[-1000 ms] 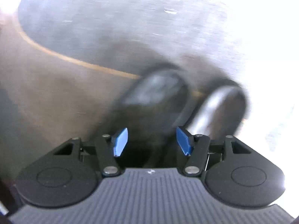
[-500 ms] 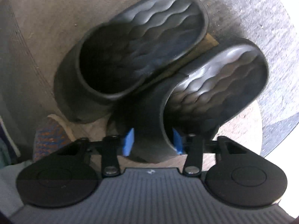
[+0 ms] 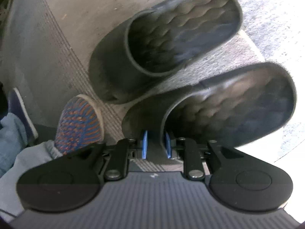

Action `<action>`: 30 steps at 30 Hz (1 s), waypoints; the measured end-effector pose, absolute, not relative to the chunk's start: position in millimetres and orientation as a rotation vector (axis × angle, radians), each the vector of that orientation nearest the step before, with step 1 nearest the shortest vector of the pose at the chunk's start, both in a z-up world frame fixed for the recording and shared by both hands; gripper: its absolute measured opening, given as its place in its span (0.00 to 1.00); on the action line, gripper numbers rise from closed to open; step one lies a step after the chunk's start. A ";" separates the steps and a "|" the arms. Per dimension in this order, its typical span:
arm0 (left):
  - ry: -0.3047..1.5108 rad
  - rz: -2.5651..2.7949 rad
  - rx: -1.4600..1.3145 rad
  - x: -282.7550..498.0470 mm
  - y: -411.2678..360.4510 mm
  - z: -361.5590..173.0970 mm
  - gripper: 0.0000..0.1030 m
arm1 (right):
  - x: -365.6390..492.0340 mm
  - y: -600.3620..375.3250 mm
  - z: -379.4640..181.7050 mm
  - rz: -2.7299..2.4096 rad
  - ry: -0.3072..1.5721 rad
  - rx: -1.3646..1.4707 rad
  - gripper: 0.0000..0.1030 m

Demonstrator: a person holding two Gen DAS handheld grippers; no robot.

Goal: Organize scattered shoes
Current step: 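Grasp both black slides at their heels with the right gripper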

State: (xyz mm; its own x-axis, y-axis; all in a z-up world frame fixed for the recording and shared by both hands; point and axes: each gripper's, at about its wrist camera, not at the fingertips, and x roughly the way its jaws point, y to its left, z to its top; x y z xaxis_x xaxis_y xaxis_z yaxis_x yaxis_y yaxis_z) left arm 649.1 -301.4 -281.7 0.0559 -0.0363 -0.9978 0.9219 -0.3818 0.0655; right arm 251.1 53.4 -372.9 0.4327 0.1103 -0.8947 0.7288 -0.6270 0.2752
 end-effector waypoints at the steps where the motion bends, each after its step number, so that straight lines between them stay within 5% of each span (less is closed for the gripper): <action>1: 0.926 -1.462 1.497 648.3 -302.5 -280.3 0.80 | 249.2 53.0 -373.6 -1.203 0.695 2.016 0.22; 15: 0.805 -1.537 1.510 626.5 -291.8 -278.2 0.80 | 243.6 45.1 -373.2 -1.246 0.680 1.925 0.24; 17: 0.798 -1.531 1.520 624.3 -289.8 -280.2 0.80 | 238.2 57.0 -363.2 -1.299 0.575 1.982 0.30; 22: 0.790 -1.511 1.540 625.8 -288.1 -286.2 0.80 | 221.9 88.8 -354.4 -1.757 0.119 2.144 0.86; 26: 0.797 -1.504 1.539 628.3 -291.1 -287.2 0.80 | 216.2 95.8 -374.5 -1.971 -0.217 2.283 0.83; 30: 0.806 -1.506 1.539 630.9 -291.9 -287.0 0.80 | 225.4 53.7 -400.1 -1.910 0.097 2.297 0.83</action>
